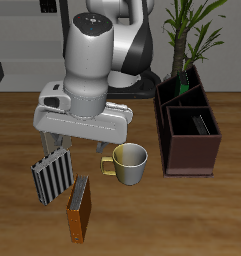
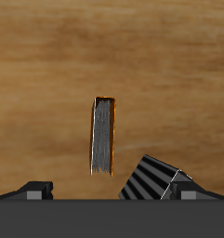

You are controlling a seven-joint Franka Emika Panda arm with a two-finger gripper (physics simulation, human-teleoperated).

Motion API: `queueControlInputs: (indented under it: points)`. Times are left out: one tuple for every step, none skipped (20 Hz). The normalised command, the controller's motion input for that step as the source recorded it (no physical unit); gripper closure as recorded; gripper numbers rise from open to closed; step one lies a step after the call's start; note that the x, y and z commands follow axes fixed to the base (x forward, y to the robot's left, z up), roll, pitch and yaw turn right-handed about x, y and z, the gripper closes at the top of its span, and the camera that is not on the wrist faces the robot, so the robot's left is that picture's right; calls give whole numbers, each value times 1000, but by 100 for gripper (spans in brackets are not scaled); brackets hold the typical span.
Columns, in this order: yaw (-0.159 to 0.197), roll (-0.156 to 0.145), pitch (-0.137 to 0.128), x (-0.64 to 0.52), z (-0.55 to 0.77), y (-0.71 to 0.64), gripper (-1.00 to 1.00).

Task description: Place the green book into the left desk caddy's left compartment and place the black book into the left desk caddy's right compartment and place the orange book into the left desk caddy's right compartment

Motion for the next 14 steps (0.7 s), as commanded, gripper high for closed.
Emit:
queueControlInputs:
  points:
    - [-54,48,54,321,-183,46,-100]
    - [7,-13,-16,240,-71,132,-100]
    - [-31,80,-87,339,-49,135,-100]
    - [-41,-36,19,302,-133,25,-100]
    - [56,33,4,318,-107,99,-100]
    - [-12,7,-35,197,-43,55,-100]
    - [-97,43,27,279,-208,-108,-100]
    - [21,14,-26,109,-21,90,-100]
    - [10,36,-19,151,-51,6,-100]
    - [0,-29,-29,142,-12,-9,-100]
    - [-14,31,-59,111,-39,-126,-100]
    - [-33,-27,47,108,-134,-172,-100]
    - [-33,-43,-8,78,-89,-140,-100]
    - [-71,16,-24,254,-5,-14,-100]
